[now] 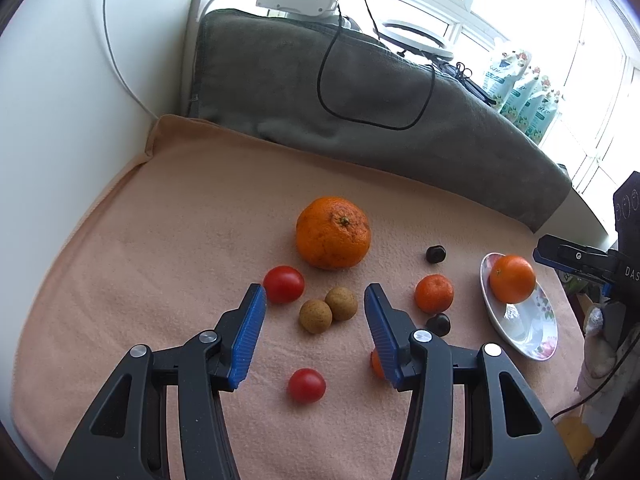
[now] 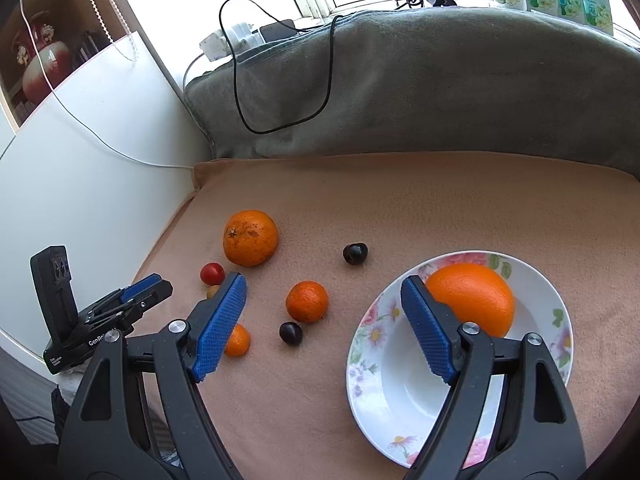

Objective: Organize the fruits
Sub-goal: 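Withdraw the open right gripper from the plate toward the remaining fruit, then close the right gripper around the large bumpy tangerine and lift it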

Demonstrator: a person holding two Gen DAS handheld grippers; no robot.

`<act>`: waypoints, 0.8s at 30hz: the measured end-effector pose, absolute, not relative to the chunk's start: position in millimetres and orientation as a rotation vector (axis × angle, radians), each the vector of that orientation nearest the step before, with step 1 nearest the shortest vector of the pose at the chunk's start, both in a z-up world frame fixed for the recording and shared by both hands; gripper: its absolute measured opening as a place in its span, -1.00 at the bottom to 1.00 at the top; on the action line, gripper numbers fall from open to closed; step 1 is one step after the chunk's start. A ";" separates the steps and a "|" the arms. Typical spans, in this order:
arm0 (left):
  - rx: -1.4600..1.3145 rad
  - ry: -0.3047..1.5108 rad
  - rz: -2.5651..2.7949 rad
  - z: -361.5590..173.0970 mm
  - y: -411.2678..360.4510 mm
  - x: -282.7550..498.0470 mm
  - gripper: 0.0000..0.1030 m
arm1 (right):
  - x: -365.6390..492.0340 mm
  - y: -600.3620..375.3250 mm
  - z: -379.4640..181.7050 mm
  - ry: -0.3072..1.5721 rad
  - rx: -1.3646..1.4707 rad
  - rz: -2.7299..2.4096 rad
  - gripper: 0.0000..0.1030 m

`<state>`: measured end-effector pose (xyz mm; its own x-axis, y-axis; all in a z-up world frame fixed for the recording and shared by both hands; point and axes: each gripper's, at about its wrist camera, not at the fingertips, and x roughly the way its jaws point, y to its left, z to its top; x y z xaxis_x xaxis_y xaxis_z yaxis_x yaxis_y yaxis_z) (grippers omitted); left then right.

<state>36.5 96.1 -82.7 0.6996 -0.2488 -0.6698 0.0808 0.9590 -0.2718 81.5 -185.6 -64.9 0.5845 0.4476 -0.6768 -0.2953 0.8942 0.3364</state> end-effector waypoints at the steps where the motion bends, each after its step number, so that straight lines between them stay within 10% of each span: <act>1: -0.230 0.777 -0.192 -83.0 96.0 39.1 -0.02 | 85.8 -179.7 -65.8 0.849 0.193 0.443 0.60; 24: -0.243 0.834 -0.293 -97.7 84.7 93.8 -0.02 | 164.3 -105.5 -101.3 1.049 0.356 0.550 0.60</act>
<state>93.8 84.7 -97.7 0.6361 -0.3479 -0.6887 0.1594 0.9326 -0.3239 164.3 -105.5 -101.3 0.3833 0.5845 -0.7152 -0.2564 0.8112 0.5255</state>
